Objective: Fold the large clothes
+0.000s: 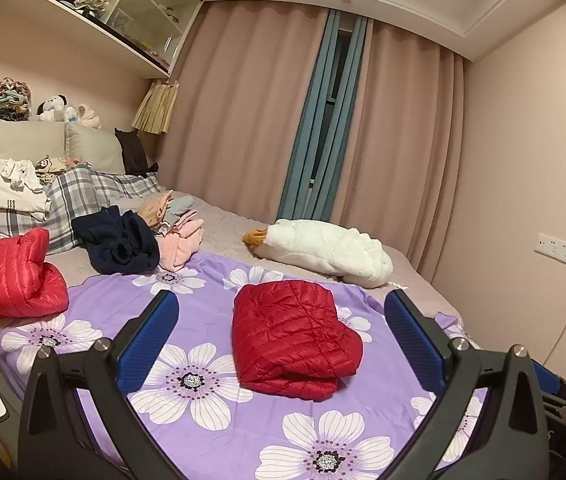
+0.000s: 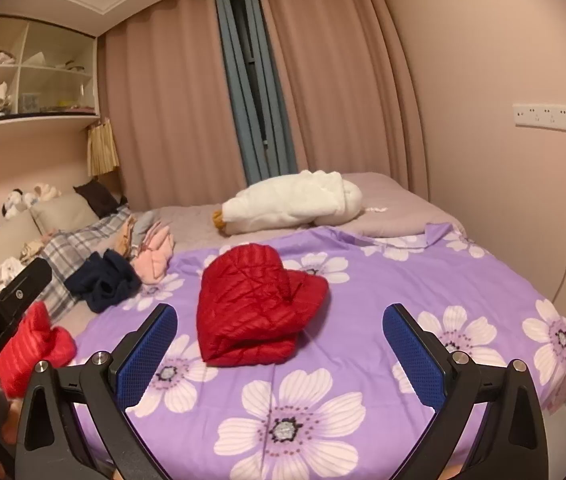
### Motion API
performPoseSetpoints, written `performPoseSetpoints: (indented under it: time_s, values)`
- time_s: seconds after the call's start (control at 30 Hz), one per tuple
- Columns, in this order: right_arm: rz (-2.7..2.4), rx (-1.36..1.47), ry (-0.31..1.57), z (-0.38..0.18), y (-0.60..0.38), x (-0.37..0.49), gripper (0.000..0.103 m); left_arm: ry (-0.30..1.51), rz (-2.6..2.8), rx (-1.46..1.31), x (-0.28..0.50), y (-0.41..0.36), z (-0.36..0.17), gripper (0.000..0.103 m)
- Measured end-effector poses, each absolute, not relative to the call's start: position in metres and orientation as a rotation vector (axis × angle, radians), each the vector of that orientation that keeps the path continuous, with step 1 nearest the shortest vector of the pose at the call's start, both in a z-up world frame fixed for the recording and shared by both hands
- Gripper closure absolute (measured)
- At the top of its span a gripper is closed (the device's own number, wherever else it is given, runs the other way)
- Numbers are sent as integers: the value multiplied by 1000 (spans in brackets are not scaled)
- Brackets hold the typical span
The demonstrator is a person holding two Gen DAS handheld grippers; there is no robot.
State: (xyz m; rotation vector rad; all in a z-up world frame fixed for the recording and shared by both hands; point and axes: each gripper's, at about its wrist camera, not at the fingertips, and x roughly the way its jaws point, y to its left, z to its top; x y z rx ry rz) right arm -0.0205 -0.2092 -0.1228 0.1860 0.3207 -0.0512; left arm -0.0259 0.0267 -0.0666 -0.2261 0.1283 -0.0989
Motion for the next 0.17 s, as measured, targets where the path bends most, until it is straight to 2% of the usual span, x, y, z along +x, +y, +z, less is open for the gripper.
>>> performPoseSetpoints:
  time_s: [0.17]
  values:
    - [-36, 196, 322, -123, -209, -19, 1, 133, -99, -222, -24, 26, -67, 0]
